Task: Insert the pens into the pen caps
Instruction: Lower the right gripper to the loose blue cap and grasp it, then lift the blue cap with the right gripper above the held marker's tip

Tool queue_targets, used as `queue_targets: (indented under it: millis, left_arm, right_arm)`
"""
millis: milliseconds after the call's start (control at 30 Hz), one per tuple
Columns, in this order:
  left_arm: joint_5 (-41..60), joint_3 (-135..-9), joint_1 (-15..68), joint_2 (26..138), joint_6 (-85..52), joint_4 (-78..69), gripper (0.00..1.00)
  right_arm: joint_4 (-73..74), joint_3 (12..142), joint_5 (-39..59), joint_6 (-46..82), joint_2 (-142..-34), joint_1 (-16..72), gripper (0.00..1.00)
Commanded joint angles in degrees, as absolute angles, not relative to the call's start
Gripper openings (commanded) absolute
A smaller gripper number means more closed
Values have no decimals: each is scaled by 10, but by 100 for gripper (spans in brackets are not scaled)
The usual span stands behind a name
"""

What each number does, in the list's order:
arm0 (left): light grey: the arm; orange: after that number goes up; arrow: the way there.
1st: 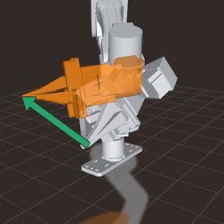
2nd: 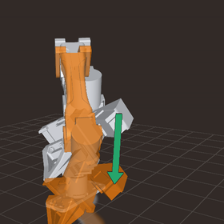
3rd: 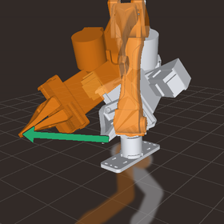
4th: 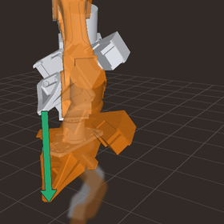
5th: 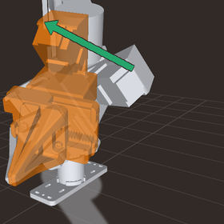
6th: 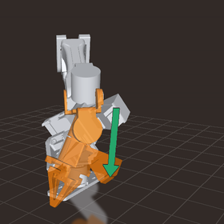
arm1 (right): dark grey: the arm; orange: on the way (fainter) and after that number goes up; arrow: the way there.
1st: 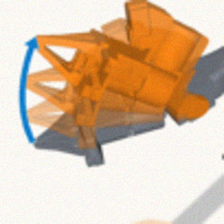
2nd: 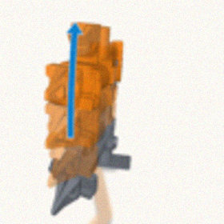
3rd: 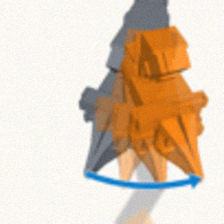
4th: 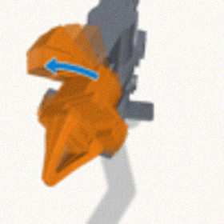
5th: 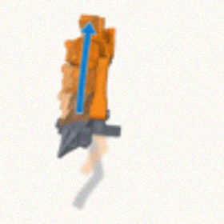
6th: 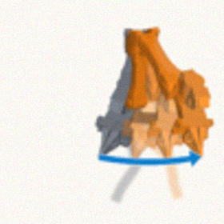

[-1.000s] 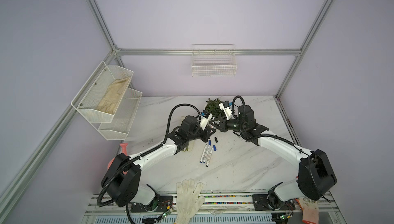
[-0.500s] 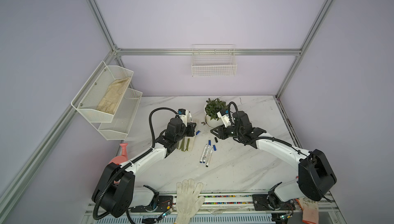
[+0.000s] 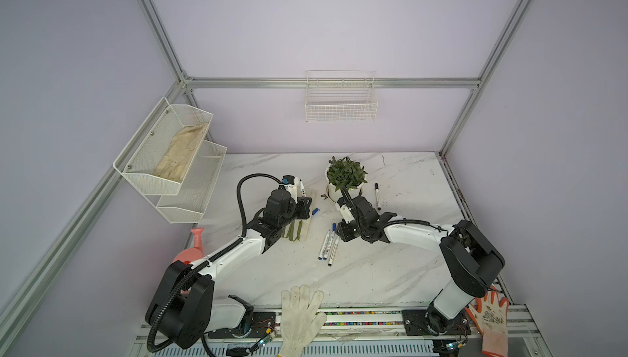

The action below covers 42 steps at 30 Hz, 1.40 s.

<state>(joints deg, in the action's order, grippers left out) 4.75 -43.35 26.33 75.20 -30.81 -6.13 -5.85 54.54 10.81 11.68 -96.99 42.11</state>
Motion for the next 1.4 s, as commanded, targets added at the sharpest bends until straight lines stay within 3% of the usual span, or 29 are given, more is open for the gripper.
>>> queue_targets:
  millis: [0,1167,1233,1367]
  left_arm:
    - [63,-412,265,746,-301,-76,0]
    - [100,-426,284,772,-255,-75,0]
    - [101,-429,290,775,-246,-74,0]
    - [104,-438,305,786,-224,-70,0]
  right_arm:
    - [-71,563,64,115,-987,422,28]
    - [-224,609,-18,105,-1067,431,25]
    - [-228,612,-19,107,-1072,432,22]
    - [-222,618,-19,107,-1075,431,3]
